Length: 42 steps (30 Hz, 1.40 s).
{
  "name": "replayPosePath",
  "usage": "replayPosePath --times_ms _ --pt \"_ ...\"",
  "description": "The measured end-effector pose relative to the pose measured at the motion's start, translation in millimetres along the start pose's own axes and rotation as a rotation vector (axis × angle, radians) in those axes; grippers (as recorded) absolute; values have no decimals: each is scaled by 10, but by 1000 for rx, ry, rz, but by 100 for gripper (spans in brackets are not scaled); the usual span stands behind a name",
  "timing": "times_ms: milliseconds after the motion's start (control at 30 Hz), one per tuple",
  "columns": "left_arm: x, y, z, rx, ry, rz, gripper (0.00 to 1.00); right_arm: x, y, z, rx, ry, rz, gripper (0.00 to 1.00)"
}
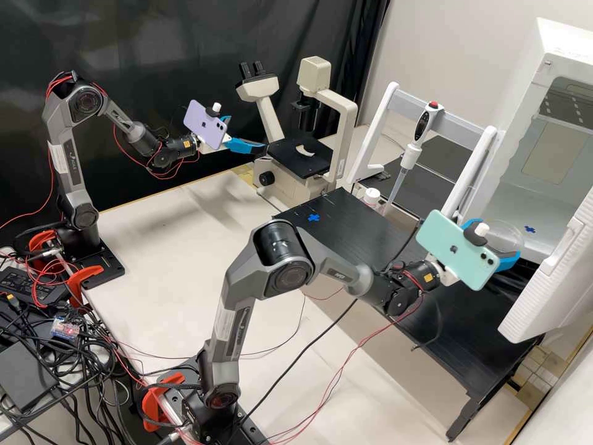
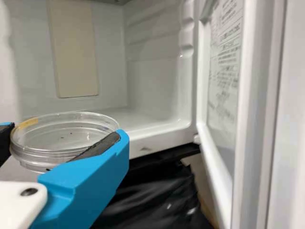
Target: Move the petri dish to the microscope
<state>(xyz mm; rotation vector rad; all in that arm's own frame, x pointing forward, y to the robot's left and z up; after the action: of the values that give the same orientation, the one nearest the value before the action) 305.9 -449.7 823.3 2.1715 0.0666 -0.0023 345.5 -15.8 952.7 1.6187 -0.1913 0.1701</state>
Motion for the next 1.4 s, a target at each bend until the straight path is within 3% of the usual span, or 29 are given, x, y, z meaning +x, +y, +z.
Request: replayPosePath --times_ms 167,433,533,767,967,1233,1400 --pt "0 0 0 0 0 0 100 -378 -206 -215 19 92 -32 0" --pt "0 0 0 0 0 0 100 -925 -641 -814 33 366 -175 0" --pt "0 0 0 0 0 0 100 -1085 -812 -1071 23 485 -245 0" --pt "0 0 0 0 0 0 100 -1299 -1177 -1501 -12 670 -388 0" --pt "0 0 0 0 0 0 100 -1238 -1432 -1680 -10 718 -469 0" --pt "0 0 0 0 0 0 100 -1052 -1815 -1765 -9 713 -563 0" --pt "0 0 0 0 0 0 100 -945 -2001 -1839 -4 712 -579 0"
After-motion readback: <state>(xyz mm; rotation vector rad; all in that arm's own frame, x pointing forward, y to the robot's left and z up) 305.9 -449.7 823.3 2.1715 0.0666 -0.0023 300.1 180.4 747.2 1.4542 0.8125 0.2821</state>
